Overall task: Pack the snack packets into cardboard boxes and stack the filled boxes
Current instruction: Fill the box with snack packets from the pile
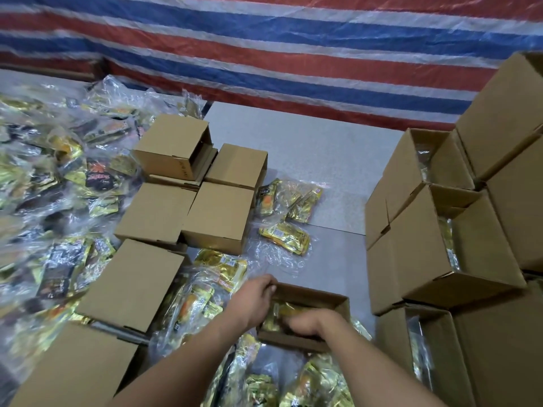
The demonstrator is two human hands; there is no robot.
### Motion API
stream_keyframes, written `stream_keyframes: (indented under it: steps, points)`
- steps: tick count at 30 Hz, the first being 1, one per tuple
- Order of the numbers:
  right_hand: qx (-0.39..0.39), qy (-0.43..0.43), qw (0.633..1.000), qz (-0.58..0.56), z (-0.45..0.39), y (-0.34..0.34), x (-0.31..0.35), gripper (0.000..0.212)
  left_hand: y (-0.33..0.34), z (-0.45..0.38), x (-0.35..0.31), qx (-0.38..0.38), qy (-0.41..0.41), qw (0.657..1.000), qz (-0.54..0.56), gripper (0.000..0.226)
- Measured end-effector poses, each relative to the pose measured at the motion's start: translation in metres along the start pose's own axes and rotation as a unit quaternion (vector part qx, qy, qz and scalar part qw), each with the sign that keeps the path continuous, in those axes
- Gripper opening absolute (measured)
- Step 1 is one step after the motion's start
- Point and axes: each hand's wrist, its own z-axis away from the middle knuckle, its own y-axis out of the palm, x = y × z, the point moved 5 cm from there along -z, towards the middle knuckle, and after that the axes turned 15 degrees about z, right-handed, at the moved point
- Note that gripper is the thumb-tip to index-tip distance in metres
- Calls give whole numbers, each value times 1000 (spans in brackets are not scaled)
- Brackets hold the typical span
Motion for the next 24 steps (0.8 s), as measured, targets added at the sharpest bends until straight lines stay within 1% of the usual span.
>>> stream_keyframes:
  steps: [3,4,5,6,8,9,10,12,14,15,17,20,21,22,24]
  points:
    - [17,1,1000,1,-1,0,0,51,-1,1,0,-5,-7,1000,1,18]
    - [10,-6,1000,24,0,0,0,51,-1,1,0,-4,-9,1000,5,18]
    - [-14,-14,998,53,0,-3,-2,50,-1,1,0,-2,-12,1000,8,19]
    - [-57,-16,995,86,2,-9,-3,49,-2,0,0,1,-15,1000,9,19]
    - [-136,0,985,101,5,-17,-9,46,-1,0,1,1,-22,1000,11,18]
    - [-154,3,981,118,7,-19,-10,45,-2,0,1,-3,-23,1000,12,16]
    - [-139,4,981,136,7,-17,-10,44,-2,0,2,-6,-23,1000,12,15]
    - [-71,-1,987,144,5,-9,-11,39,0,1,3,-7,-23,1000,12,15]
    - [-6,1,998,62,-1,-1,-14,34,1,2,6,-7,-24,1000,15,15]
    - [7,4,999,34,-4,3,-17,32,2,4,6,-8,-23,1000,14,15]
    - [1,9,999,41,-14,4,-20,35,2,5,5,-14,-14,1000,2,15]
    - [-2,-6,997,82,-9,4,-14,30,2,6,2,-20,1,1000,-13,14]
    - [-13,-11,995,100,-3,3,-12,34,1,6,1,-17,-1,1000,-13,14]
    - [-30,-20,992,121,4,-1,-10,39,0,6,1,-12,-3,1000,-17,15]
    - [-96,-42,988,111,22,-15,-6,44,-2,4,1,6,-5,999,-33,20]
